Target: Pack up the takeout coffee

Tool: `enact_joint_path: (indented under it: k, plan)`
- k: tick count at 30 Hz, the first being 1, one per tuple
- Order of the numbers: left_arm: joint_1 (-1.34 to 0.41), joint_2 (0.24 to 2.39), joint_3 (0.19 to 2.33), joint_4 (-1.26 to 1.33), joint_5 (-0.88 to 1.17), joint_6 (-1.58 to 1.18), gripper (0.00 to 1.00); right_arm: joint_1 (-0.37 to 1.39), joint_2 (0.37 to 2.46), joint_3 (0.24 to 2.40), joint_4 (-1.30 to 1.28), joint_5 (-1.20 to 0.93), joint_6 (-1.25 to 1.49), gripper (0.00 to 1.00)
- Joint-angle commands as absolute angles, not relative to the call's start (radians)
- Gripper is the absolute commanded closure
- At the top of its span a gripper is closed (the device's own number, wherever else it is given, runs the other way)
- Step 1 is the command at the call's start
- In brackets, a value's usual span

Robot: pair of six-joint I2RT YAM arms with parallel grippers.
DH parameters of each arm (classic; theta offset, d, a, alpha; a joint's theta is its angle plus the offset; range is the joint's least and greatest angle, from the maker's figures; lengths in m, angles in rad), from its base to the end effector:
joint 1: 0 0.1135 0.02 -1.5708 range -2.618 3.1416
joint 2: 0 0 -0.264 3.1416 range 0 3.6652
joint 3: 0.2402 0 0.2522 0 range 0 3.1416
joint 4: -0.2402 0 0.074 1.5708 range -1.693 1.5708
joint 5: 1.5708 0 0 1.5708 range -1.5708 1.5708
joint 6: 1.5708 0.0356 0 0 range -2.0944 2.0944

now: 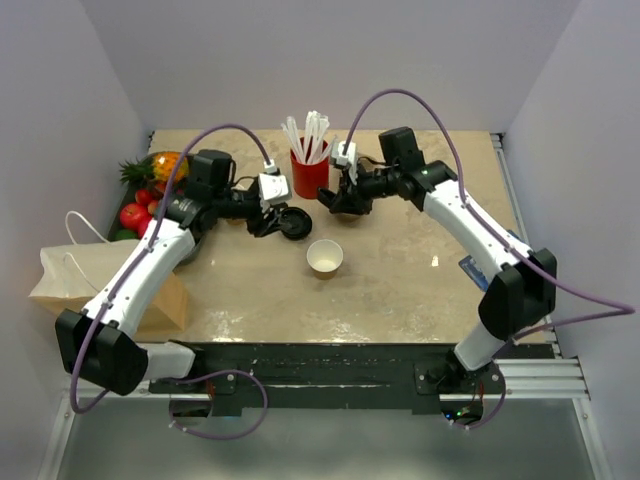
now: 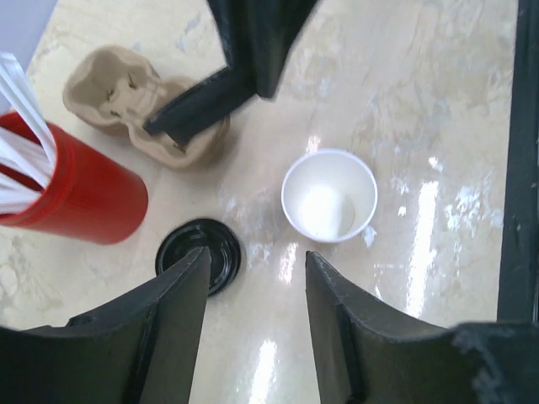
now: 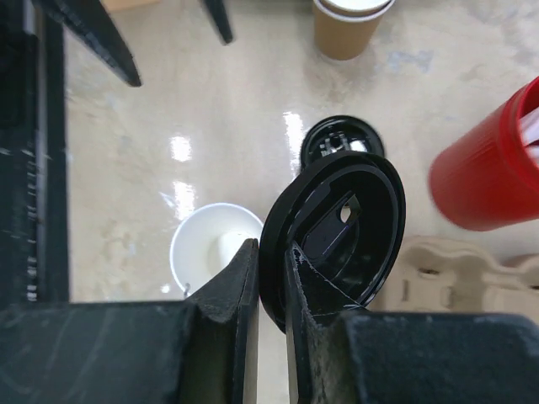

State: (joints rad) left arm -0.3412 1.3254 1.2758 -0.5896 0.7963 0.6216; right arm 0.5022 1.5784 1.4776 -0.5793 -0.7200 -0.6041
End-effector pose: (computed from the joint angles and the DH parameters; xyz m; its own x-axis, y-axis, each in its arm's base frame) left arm 0.2580 -0.1186 0.3584 -0.0059 0.4343 -0.9008 0.9571 0.2635 0.1207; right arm 0.2956 0.1891 0.3492 0.0071 -0.4833 -0.8754 -0.9808 0.1673 -0.1004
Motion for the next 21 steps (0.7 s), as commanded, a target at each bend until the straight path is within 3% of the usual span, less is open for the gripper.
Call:
enact_joint_path:
  k: [1,7,11,17,21]
  plan:
    - [-0.363,1.246,1.14,-0.474,0.694,0.736,0.46,0.433,1.673,1.554,-0.698,-1.102,-0.373,0.91]
    - [-0.477,1.197,1.031,-0.291,0.53,0.674,0.46,0.423,1.684,1.431,-0.438,-1.33,0.003,0.9]
    - [-0.506,1.181,0.989,-0.19,0.523,0.549,0.42,0.423,1.716,1.325,-0.253,-1.414,0.267,0.9]
    - [-0.509,1.215,0.992,-0.222,0.61,0.425,0.4,0.42,1.835,1.383,-0.576,-1.466,0.025,0.89]
    - [-0.508,1.235,0.988,-0.219,0.667,0.358,0.4,0.41,1.855,1.356,-0.485,-1.442,0.109,0.89]
